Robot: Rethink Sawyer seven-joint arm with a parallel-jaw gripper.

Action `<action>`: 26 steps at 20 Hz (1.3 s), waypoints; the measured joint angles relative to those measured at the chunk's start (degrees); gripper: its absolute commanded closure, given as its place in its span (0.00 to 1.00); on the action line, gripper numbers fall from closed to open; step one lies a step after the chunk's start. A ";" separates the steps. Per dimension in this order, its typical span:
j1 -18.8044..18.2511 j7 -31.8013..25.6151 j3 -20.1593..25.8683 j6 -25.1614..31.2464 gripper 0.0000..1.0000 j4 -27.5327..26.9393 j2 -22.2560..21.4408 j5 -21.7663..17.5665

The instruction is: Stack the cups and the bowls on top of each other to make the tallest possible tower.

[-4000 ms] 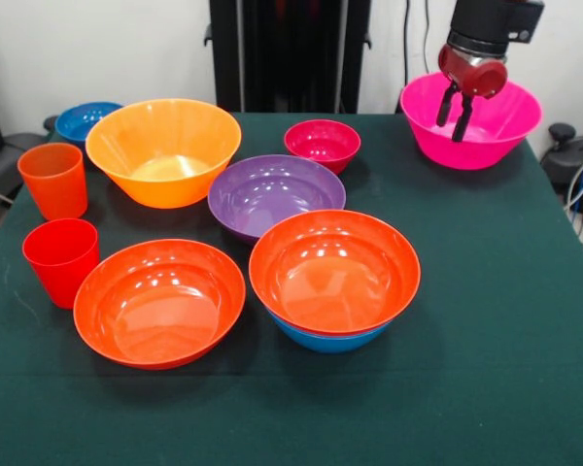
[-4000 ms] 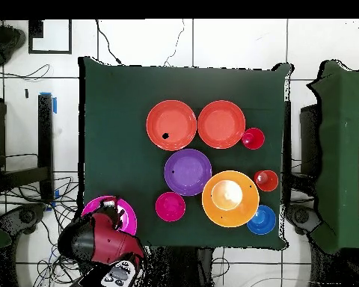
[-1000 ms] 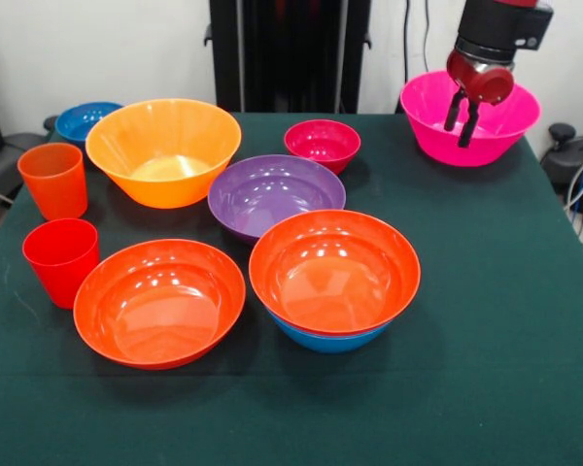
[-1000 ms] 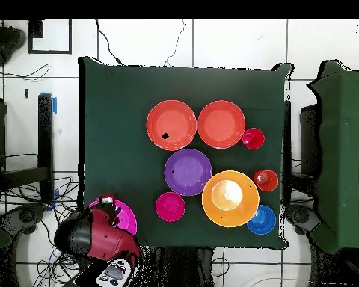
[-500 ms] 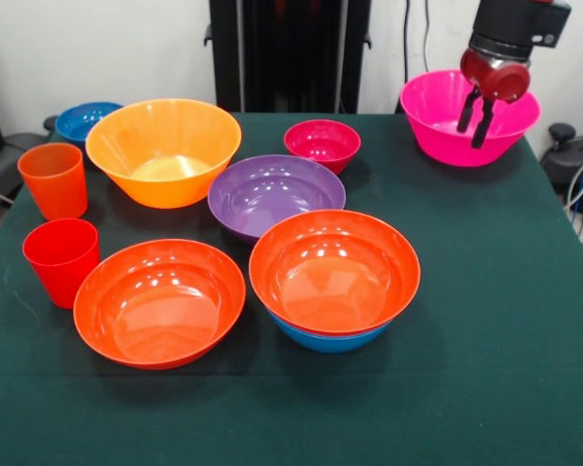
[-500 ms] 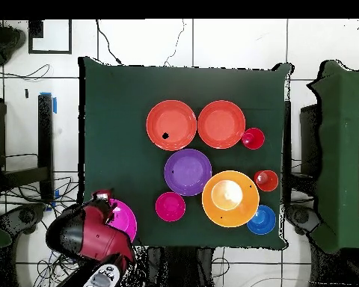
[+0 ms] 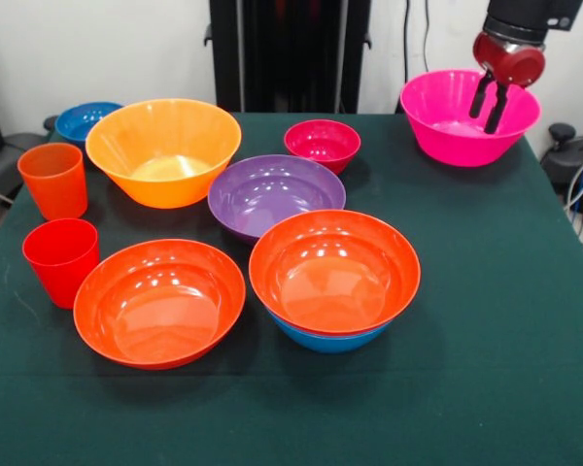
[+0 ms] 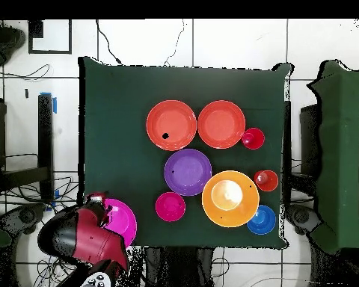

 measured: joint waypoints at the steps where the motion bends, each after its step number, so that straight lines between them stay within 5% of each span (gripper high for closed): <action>1: -0.35 0.00 0.05 0.00 0.00 -0.10 0.15 0.01; 8: -3.48 0.00 0.58 -0.72 0.00 -1.19 2.48 0.02; 26: -4.25 0.00 2.28 -5.60 0.00 -2.16 6.39 0.04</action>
